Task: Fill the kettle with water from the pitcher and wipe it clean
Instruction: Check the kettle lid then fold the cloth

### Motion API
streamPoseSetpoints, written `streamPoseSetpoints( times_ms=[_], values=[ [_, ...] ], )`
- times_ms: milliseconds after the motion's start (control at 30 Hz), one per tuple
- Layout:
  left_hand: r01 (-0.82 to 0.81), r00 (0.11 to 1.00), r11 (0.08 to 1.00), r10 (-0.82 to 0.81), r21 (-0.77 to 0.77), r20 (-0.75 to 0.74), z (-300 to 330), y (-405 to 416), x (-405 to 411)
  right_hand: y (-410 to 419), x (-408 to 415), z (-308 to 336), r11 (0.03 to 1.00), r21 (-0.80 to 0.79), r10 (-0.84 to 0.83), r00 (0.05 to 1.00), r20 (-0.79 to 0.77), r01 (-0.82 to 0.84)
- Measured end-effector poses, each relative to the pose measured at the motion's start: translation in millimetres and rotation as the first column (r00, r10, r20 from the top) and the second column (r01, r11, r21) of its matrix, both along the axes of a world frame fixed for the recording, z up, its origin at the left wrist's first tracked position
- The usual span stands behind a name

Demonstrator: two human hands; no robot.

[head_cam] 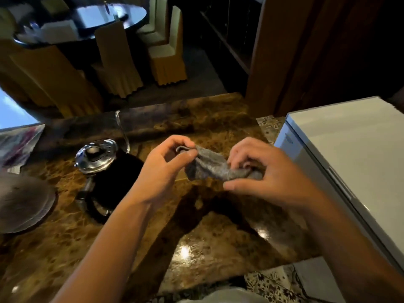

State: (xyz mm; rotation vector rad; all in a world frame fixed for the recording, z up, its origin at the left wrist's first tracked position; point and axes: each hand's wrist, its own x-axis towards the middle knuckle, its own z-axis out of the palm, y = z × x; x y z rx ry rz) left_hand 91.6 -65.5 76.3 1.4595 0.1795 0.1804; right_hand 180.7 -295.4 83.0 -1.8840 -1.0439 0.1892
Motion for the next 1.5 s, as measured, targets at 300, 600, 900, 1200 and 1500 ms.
streamPoseSetpoints(
  times_ms=[300,600,900,1200,1500],
  values=[
    [0.056,0.990,0.844,-0.115,0.534,0.078,15.1,-38.2,44.4,6.1,67.0,-31.9,0.986,0.051,0.166,0.928,-0.333,-0.158],
    [0.240,0.960,0.896,-0.163,0.374,-0.226,-8.7,-32.7,63.0,-9.0,102.1,-21.8,0.989,0.078,0.141,0.975,-0.170,-0.130],
    [0.018,0.999,0.918,-0.028,0.397,0.018,-21.5,-39.2,70.5,-46.9,131.7,-10.9,0.949,-0.263,0.160,0.985,-0.068,-0.173],
    [0.016,0.990,0.930,0.037,0.366,-0.138,-39.1,-43.8,88.8,-61.7,176.7,-31.3,0.964,-0.204,0.101,0.942,-0.321,-0.173],
    [-0.200,0.940,0.286,0.326,0.937,0.101,-107.2,-25.4,157.7,2.0,206.9,-119.5,0.902,-0.247,-0.278,0.914,0.296,0.354]
  ],
)
